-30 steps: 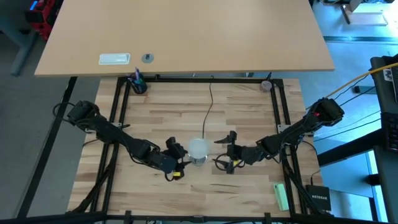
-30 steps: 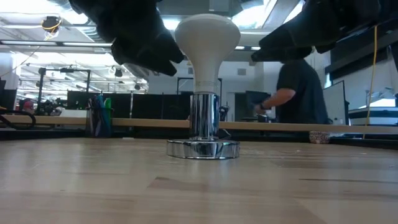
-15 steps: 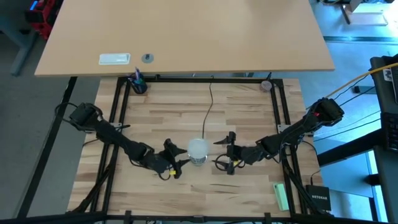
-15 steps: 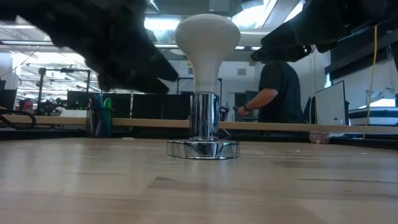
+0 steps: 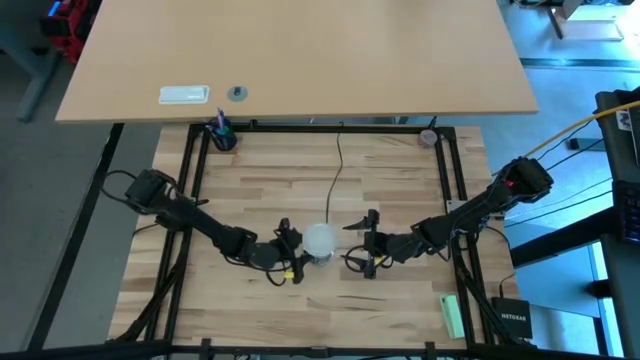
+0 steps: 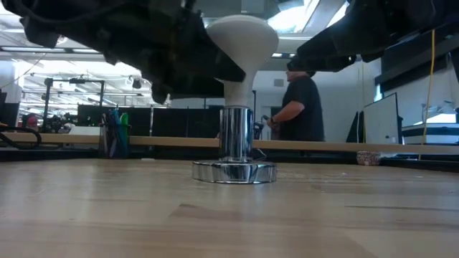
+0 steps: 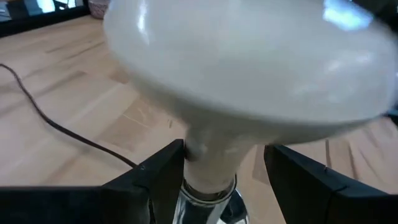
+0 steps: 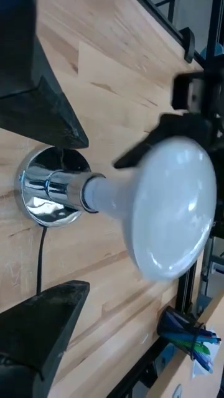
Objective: Screw lightbulb
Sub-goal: Remove the lightbulb from the lamp
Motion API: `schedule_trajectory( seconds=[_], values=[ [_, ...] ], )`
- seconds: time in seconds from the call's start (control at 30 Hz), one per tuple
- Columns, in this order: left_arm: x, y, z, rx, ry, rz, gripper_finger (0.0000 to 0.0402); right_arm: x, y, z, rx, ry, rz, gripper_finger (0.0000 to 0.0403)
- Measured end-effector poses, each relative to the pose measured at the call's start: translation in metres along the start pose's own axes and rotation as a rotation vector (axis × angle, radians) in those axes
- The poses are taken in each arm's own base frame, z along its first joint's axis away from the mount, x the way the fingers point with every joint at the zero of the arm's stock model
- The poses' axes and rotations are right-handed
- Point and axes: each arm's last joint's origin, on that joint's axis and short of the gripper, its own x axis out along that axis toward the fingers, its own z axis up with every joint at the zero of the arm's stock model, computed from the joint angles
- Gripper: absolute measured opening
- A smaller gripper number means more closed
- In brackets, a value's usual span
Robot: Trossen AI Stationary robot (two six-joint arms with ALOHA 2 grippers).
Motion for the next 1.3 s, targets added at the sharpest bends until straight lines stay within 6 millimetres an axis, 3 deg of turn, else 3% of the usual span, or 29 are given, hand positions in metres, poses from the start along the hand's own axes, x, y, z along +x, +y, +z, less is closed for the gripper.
schedule_trajectory(
  seconds=[0.43, 0.6, 0.73, 0.93, 1.3],
  values=[
    [0.021, -0.005, 0.014, 0.08, -0.03, 0.024, 0.0208, 0.0, 0.0, 0.0, -0.033, 0.001, 0.003, 0.0366],
    [0.022, -0.002, 0.013, 0.074, -0.011, 0.042, 0.0172, 0.0, 0.001, -0.001, -0.055, 0.009, 0.015, 0.0366],
    [0.022, -0.001, 0.012, 0.079, -0.003, 0.046, 0.0142, 0.0, 0.001, -0.001, -0.055, 0.009, 0.015, 0.0366],
    [0.021, -0.002, 0.015, 0.078, -0.007, 0.042, 0.0137, 0.0, 0.001, 0.001, 0.002, -0.004, 0.016, 0.0366],
    [0.002, -0.011, 0.038, 0.087, -0.068, -0.022, 0.0132, 0.0, 0.001, -0.006, 0.003, 0.059, 0.04, 0.0367]
  ],
)
